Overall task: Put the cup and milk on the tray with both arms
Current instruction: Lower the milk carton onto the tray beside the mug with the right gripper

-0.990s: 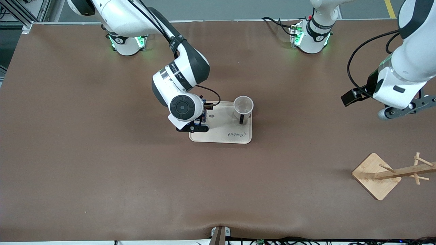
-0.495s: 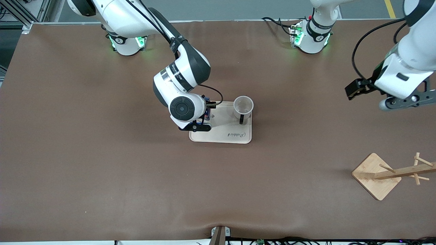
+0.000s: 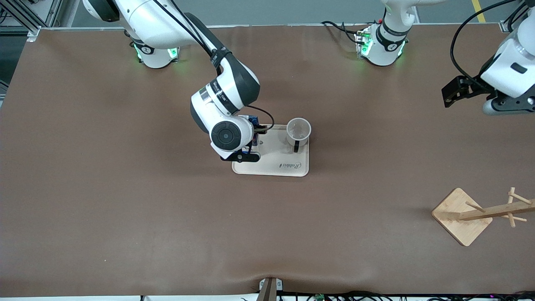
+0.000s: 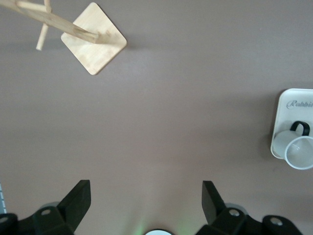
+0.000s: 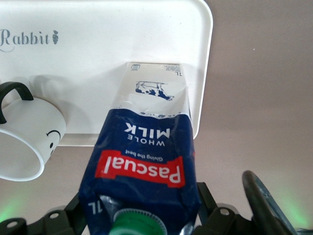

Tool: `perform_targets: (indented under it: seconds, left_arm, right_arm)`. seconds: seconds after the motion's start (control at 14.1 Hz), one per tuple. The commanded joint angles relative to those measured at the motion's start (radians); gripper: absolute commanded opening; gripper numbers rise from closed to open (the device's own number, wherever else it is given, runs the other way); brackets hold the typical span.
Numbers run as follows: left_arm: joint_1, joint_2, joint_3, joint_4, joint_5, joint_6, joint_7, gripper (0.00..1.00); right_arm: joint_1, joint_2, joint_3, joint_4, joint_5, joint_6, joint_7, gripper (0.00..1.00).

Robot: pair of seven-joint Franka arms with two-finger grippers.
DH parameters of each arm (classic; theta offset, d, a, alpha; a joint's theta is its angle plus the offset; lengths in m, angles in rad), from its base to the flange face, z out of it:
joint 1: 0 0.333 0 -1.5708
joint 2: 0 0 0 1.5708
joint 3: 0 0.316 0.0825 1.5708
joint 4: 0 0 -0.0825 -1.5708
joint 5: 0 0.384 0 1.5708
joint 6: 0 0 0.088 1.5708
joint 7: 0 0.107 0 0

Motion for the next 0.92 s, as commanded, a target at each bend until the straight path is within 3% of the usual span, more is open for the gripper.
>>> perform_targets:
  seconds: [0.0, 0.42, 0.85]
  left_arm:
    - [-0.024, -0.090, 0.057, -0.106, -0.047, 0.026, 0.041, 1.00]
    - [-0.025, -0.172, 0.048, -0.216, -0.045, 0.093, 0.041, 1.00]
    - [-0.007, -0.175, 0.015, -0.215, -0.048, 0.104, 0.038, 1.00]
  right_arm:
    - [0.007, 0.014, -0.007, 0.027, 0.012, -0.006, 0.012, 0.93]
    - [-0.006, 0.004, -0.008, 0.032, 0.012, -0.018, 0.010, 1.00]
    - [-0.011, -0.012, -0.011, 0.036, 0.013, -0.026, 0.013, 1.00]
